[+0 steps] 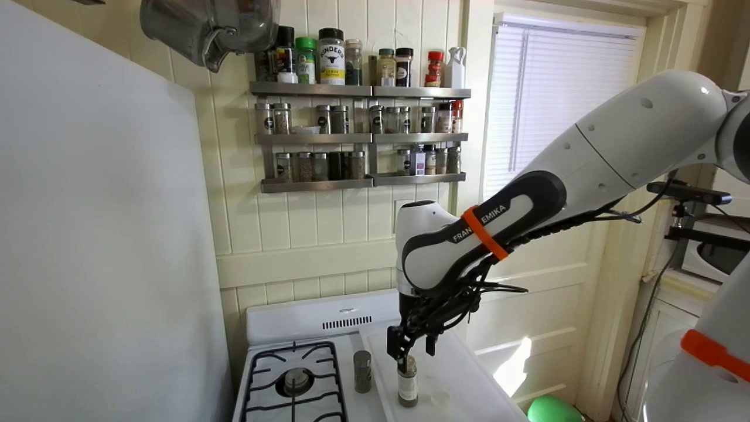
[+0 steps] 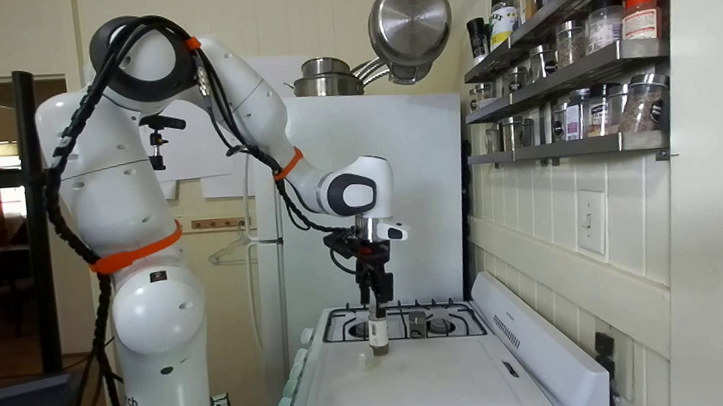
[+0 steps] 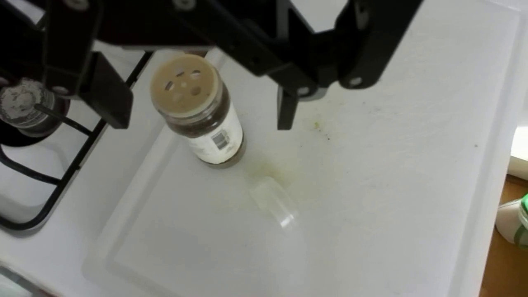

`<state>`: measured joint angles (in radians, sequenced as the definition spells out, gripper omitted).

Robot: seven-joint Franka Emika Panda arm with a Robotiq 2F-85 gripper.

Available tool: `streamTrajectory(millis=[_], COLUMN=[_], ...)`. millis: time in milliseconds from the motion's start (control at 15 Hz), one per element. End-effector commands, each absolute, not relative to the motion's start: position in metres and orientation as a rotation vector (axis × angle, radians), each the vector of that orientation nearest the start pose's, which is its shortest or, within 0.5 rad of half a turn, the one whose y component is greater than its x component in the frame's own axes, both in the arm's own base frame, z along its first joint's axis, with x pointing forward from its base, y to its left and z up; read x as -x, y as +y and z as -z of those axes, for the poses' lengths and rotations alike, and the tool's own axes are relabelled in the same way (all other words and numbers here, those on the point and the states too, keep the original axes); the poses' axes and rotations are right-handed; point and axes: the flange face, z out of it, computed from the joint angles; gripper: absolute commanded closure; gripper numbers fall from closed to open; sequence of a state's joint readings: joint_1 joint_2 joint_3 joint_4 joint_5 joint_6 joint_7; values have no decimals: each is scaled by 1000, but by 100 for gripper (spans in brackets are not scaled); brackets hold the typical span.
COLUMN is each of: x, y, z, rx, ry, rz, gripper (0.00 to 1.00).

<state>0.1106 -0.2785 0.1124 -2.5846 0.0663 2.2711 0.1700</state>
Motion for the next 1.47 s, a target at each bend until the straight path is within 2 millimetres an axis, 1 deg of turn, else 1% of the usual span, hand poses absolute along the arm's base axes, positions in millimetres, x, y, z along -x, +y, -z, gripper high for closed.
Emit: streamTrajectory(millis=[0,133,200,333,533,600,667,733,867,933,1000,1067,1133,1200,1333,1400], x=[-411,-412,-413,-415,-417,-417,-418,-419,-419,-420,-420,-420,-420,-421,-422,-422], y=[94,96,97,98,100,101,101,102,102,102,102,102,101,101,101,100], z=[-350,-351,-351,-351,-351,-350,-351,-352,-351,-350,-350,-349,-348,-348,-348,-348], rx=[3152,3156,3157,3161,3166,3167,3169,3169,3172,3173,3174,3175,3176,3177,3178,3180], ry=[-32,-50,-55,-60,-77,-81,-84,-87,-91,-93,-95,-96,-94,-95,-95,-93], rz=[-64,-53,-49,-45,-40,-42,-42,-39,-41,-43,-44,-47,-49,-50,-48,-49], gripper=[0,1,5,30,54,51,53,53,45,39,40,46,65,67,80,80])
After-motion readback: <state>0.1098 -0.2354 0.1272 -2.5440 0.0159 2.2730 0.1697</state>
